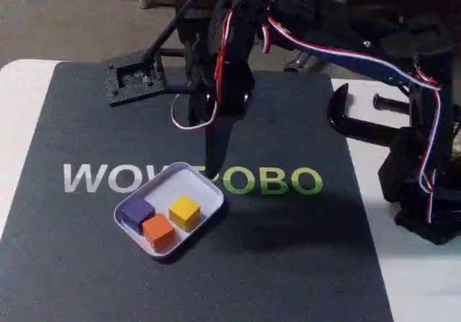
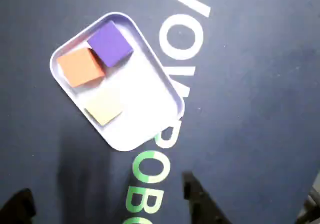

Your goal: Move blocks one by one until all three blocks are in the tray.

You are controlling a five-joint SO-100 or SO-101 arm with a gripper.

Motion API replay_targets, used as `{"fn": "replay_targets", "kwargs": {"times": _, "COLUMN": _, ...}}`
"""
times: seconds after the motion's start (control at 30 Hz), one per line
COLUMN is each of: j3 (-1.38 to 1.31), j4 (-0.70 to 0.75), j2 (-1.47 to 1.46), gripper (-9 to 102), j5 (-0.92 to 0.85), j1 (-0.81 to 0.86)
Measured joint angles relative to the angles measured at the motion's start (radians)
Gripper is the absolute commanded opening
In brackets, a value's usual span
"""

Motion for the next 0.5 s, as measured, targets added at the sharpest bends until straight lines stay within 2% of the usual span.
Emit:
{"fn": "replay_targets", "kwargs": {"times": 0.17, "j3": 0.0, "j4": 0.038, "j2": 0.005, "gripper": 33, "j5": 0.0, "j1": 0.014}}
{"fn": "replay_targets", "kwargs": {"times": 0.37, "j3": 0.048, "j4": 0.072, "j2": 0.071, "gripper": 17, "j5": 0.032, "j1": 0.012}}
{"fn": "replay_targets", "kwargs": {"times": 0.5, "j3": 0.14, "j4": 0.072, "j2": 0.17, "gripper": 13, "j5": 0.031, "j1": 0.014}}
